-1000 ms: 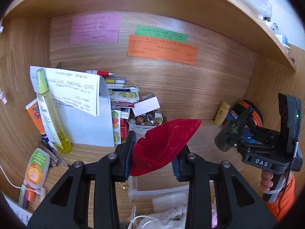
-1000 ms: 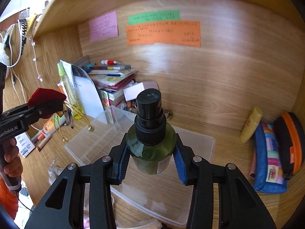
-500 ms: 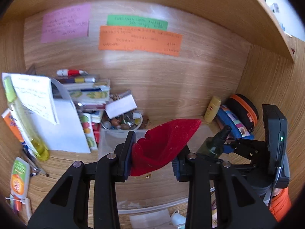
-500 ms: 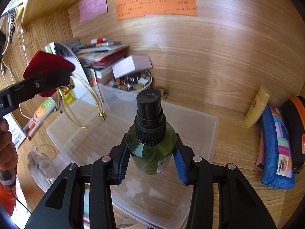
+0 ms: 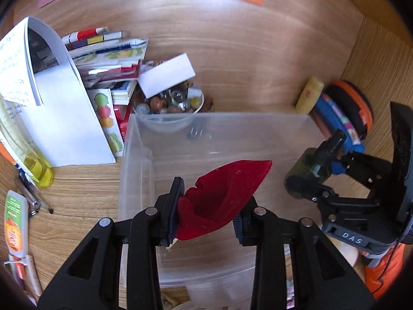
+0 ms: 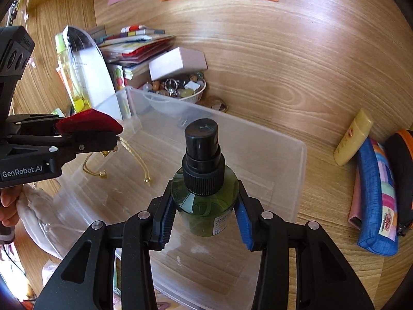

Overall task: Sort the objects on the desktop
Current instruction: 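Carry the spray bottle and red pouch over the clear plastic box, then release the spray bottle with the right gripper while the left releases the red pouch into the box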

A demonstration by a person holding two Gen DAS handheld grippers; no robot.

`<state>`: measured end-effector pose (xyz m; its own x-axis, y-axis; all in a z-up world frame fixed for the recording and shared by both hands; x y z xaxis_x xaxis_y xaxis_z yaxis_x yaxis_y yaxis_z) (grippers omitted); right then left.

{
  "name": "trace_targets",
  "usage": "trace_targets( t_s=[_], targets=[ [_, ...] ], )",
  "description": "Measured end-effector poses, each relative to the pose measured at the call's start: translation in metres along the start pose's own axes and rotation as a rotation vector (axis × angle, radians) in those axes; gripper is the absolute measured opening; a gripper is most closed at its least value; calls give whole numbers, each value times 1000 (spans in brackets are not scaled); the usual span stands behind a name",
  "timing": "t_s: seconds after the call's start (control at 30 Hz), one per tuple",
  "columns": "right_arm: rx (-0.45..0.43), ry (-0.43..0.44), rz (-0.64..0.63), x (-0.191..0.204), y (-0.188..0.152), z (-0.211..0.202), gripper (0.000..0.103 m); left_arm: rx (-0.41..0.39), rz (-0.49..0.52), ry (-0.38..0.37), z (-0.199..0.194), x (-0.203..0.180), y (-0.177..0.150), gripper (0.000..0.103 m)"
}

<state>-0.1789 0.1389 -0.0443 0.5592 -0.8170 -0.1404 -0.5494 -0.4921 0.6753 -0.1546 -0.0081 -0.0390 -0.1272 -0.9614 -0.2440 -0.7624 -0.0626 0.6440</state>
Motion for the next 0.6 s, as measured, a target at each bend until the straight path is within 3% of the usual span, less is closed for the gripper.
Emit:
trace_targets(
  t_s=[0.2, 0.4, 0.6],
  targets=[
    [18, 13, -9, -2, -2, 6, 39, 79, 11, 60, 15, 1, -4, 34],
    [24, 10, -14, -2, -3, 6, 39, 86, 53, 120, 20, -1, -4, 35],
    [19, -2, -17, -2, -3, 7, 39, 93, 106, 178, 25, -6, -6, 43]
  ],
)
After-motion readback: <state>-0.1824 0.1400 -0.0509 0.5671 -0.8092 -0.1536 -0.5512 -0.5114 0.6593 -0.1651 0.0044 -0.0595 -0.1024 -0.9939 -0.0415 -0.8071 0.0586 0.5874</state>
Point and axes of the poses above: each gripper's, at about its wrist camera, not at the fingertips, and z roughly the way its jaws point, x to its left, y to its top, the point moved 1 cm from there along z, roughly the way its jaws point, and after that the axes turned 10 degrees about -y, right-handed, at the moved point
